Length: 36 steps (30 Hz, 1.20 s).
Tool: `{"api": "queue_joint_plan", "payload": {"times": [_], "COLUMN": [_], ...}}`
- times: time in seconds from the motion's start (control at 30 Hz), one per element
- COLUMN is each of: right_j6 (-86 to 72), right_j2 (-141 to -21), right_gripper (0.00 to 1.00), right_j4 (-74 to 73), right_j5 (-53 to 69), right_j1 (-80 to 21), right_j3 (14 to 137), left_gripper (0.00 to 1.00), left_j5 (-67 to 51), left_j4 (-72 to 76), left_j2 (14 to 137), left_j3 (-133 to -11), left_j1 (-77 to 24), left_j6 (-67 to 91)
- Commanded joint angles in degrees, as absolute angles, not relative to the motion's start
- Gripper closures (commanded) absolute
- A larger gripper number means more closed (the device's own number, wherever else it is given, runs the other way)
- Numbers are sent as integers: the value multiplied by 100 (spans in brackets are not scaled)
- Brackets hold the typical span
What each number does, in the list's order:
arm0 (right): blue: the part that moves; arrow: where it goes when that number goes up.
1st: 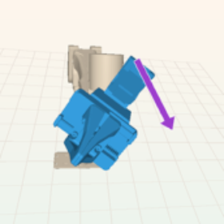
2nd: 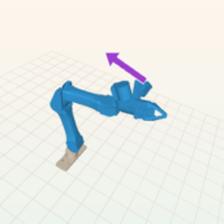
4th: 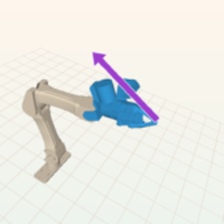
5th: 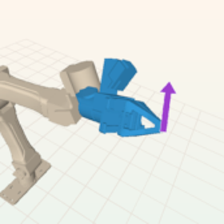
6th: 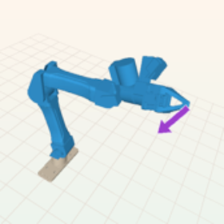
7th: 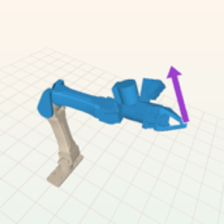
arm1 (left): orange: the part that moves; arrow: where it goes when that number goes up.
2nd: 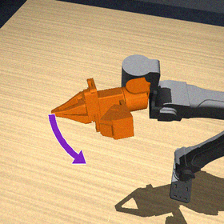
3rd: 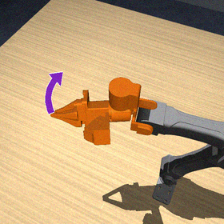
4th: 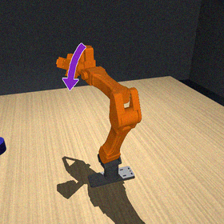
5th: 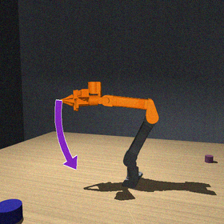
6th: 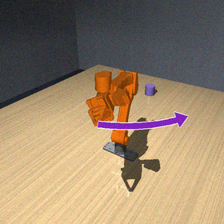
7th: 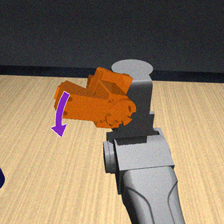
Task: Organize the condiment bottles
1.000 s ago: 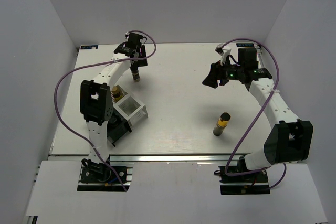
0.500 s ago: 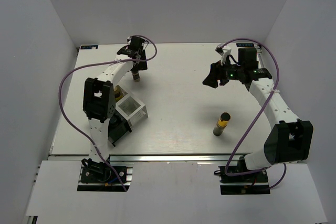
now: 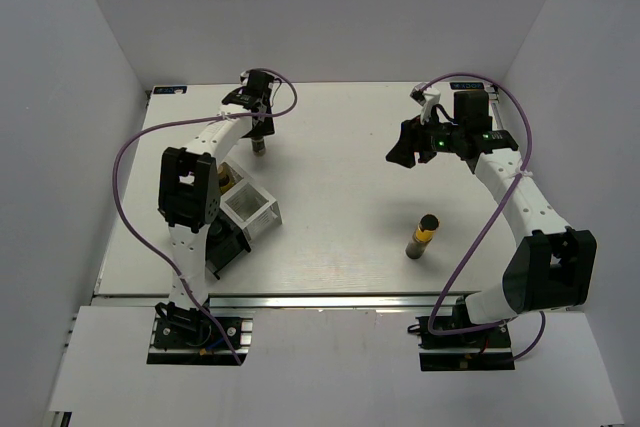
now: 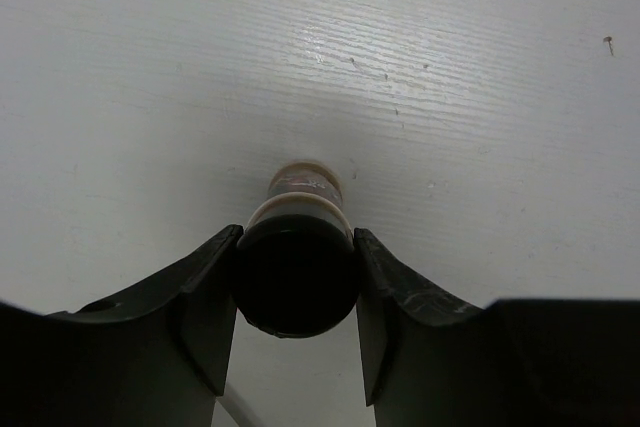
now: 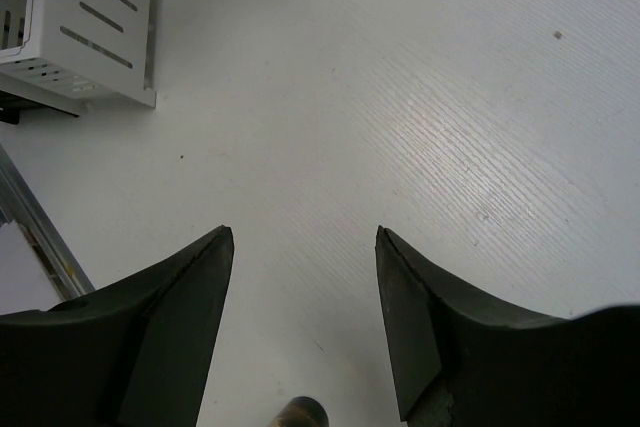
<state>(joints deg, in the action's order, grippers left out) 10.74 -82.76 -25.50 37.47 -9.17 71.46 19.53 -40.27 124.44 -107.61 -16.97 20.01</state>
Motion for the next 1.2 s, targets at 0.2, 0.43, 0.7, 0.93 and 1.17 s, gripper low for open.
{"api": "queue_joint_plan", "payload": {"times": [0.2, 0.43, 0.7, 0.93, 1.17], "right_j6": [1108, 1125, 1125, 1116, 1116], "right_j2": [-8139, -8077, -8086, -8051, -8060], "right_gripper": [35, 38, 84, 100, 100], "right_j4": [-2461, -2443, -2435, -2435, -2452], "right_j5": [3744, 3753, 3867, 3867, 3893], "right_j1": [-940, -932, -940, -940, -941], "right_j3": [7163, 7075, 7084, 7163, 7110], "left_gripper": [85, 100, 100, 100, 100], "left_j5": [1750, 1258, 721, 387, -130], "left_j4": [-4034, -4165, -5123, -6265, -7626], "left_j2": [11962, 10961, 9696, 8212, 7226], "left_j3": [-11021, -11039, -10758, -10249, -10107], "left_j1": [-1661, -1740, -1907, -2118, -2127], "left_j6": [2013, 2057, 2285, 2715, 2891]}}
